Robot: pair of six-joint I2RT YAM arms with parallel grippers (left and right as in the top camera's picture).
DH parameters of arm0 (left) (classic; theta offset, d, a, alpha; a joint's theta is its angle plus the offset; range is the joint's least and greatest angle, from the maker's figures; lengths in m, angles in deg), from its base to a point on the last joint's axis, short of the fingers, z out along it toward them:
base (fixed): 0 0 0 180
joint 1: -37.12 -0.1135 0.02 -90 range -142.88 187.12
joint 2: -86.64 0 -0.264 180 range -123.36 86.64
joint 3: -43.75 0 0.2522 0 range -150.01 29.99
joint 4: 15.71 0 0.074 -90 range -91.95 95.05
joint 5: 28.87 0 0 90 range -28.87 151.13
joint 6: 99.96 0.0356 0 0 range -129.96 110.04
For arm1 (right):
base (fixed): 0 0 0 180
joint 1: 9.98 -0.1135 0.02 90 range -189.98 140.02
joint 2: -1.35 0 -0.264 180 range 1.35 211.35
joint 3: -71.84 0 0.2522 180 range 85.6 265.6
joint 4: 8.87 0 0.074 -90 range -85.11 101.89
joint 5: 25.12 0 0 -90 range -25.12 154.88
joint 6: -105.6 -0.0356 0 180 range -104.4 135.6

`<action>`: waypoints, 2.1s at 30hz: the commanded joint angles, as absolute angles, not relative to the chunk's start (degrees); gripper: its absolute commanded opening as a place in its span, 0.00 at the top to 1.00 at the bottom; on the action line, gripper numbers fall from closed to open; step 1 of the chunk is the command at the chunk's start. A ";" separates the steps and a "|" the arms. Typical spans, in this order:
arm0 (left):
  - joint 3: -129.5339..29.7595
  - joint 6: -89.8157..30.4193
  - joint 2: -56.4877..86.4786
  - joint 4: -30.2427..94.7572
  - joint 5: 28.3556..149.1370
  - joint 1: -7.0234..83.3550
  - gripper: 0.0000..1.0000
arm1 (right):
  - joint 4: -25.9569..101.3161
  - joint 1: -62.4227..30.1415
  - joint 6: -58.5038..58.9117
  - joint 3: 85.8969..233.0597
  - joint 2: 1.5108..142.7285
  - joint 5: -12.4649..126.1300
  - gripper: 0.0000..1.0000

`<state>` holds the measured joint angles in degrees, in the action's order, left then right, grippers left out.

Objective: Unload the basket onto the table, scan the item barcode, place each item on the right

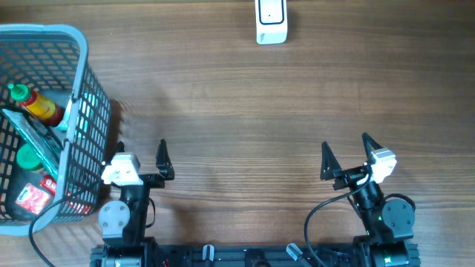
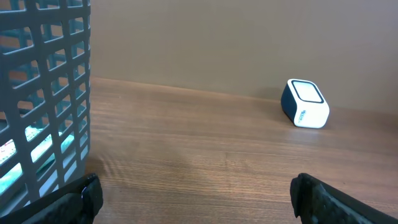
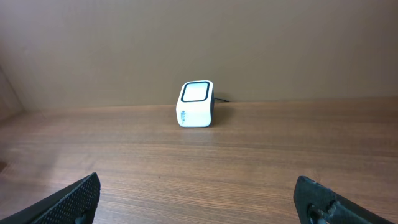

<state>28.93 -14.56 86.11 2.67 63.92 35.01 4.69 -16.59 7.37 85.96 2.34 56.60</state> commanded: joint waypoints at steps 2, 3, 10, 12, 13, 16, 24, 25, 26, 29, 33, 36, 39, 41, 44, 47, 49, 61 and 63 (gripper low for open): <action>29.67 -13.40 85.71 2.32 63.17 34.79 0.00 | 4.49 -16.94 8.05 85.90 1.88 57.61 0.00; 29.67 -13.40 85.71 2.32 63.17 34.79 0.00 | 4.49 -16.94 8.07 85.90 1.88 57.61 0.00; 29.67 -13.40 85.71 2.32 63.17 34.79 0.00 | 4.49 -16.94 8.07 85.90 1.88 57.61 0.00; 29.67 -13.40 85.71 2.32 63.17 34.79 0.00 | 4.49 -16.94 8.07 85.90 1.88 57.61 0.00; 29.67 -13.40 85.71 2.32 63.17 34.79 0.00 | 4.49 -16.94 8.07 85.90 1.88 57.61 0.00; 29.67 -13.40 85.71 2.32 63.17 34.79 0.00 | 4.49 -16.94 8.07 85.90 1.88 57.61 0.00; 29.67 -13.40 85.71 2.30 63.17 34.79 0.00 | 4.49 -16.94 8.07 85.90 1.88 57.61 0.00; 29.67 -13.40 85.71 2.30 63.17 34.79 0.00 | 4.49 -16.94 8.07 85.90 1.88 57.61 0.00; 29.67 -13.40 85.71 2.30 63.17 34.79 0.00 | 4.49 -16.94 8.07 85.90 1.88 57.61 0.00; 29.67 -13.40 85.71 2.30 63.15 34.79 0.00 | 4.49 -16.94 8.07 85.90 1.88 57.61 0.00; 29.67 -13.47 85.71 1.82 66.89 34.81 0.00 | 4.49 -16.94 8.07 85.90 1.88 57.61 0.00; 29.65 -14.52 85.71 0.49 72.75 34.81 0.00 | 4.49 -16.94 8.07 85.90 1.88 57.61 0.00; 28.84 -20.55 85.71 -1.15 74.08 34.81 0.00 | 4.49 -16.94 8.05 85.90 1.88 57.63 0.00; 26.37 -22.69 85.71 -1.13 76.86 34.81 0.00 | 4.49 -16.94 8.07 85.90 1.88 57.61 0.00; 20.58 -22.63 85.71 -1.11 78.47 34.81 0.00 | 4.49 -16.94 8.07 85.90 1.88 57.61 0.00; 14.79 -22.63 85.65 -1.11 78.17 34.79 0.00 | 4.49 -16.94 8.07 85.90 1.88 57.61 0.00; 11.81 -22.58 85.04 -1.11 77.53 34.79 0.00 | 4.49 -16.94 8.09 85.90 1.88 57.61 0.00; 2.90 -21.99 67.94 -4.32 73.66 34.75 0.00 | 4.49 -16.94 8.07 85.90 1.88 57.61 0.00; 2.90 -21.97 65.47 -5.04 73.66 34.75 0.00 | 4.49 -16.94 8.07 85.90 1.88 57.61 0.00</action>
